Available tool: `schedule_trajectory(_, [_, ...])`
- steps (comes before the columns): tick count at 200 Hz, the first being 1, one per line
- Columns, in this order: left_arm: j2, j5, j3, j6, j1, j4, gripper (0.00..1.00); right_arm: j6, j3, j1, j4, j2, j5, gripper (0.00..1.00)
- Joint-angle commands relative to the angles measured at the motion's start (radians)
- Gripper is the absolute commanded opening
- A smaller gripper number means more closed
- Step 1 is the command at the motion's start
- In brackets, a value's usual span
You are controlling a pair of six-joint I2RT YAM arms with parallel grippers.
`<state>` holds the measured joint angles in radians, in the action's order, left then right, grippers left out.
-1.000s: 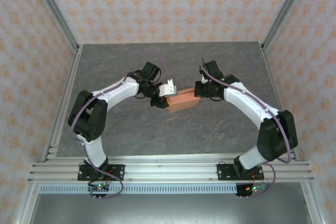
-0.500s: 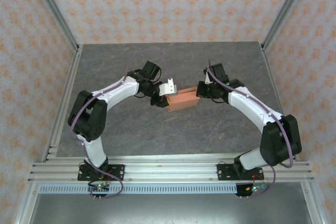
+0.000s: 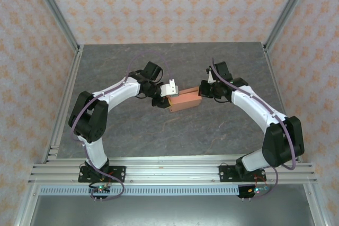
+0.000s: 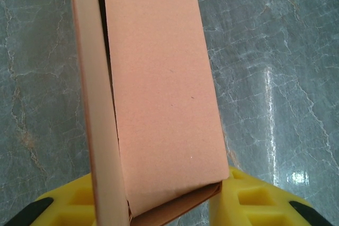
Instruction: Fold the paper box
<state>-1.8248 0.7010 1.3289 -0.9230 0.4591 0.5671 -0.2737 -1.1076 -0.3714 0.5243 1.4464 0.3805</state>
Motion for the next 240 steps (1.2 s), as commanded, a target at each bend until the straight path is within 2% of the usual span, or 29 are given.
schedule_trajectory(1, [-0.034, -0.19, 0.001, 0.07, -0.028, 0.058, 0.23, -0.037, -0.036, 0.042, 0.082, -0.03, -0.005, 0.0])
schedule_trajectory(18, [-0.037, -0.195, 0.004, 0.073, -0.028, 0.063, 0.23, -0.043, -0.015, 0.052, 0.07, -0.032, -0.002, 0.0])
schedule_trajectory(53, [-0.042, -0.202, 0.01, 0.084, -0.027, 0.065, 0.23, -0.1, 0.058, 0.085, -0.024, -0.03, 0.086, 0.0])
schedule_trajectory(120, [-0.062, -0.228, 0.033, 0.109, -0.026, 0.076, 0.23, -0.148, 0.112, 0.086, -0.089, -0.015, 0.104, 0.0])
schedule_trajectory(167, [-0.066, -0.243, 0.039, 0.115, -0.026, 0.081, 0.23, -0.072, 0.066, 0.091, -0.006, -0.014, 0.011, 0.0])
schedule_trajectory(202, [-0.067, -0.244, 0.04, 0.113, -0.026, 0.082, 0.23, 0.028, 0.018, 0.09, 0.06, 0.009, -0.066, 0.1])
schedule_trajectory(240, [-0.065, -0.243, 0.039, 0.11, -0.025, 0.081, 0.23, 0.074, 0.003, 0.089, 0.045, 0.039, -0.079, 0.12])
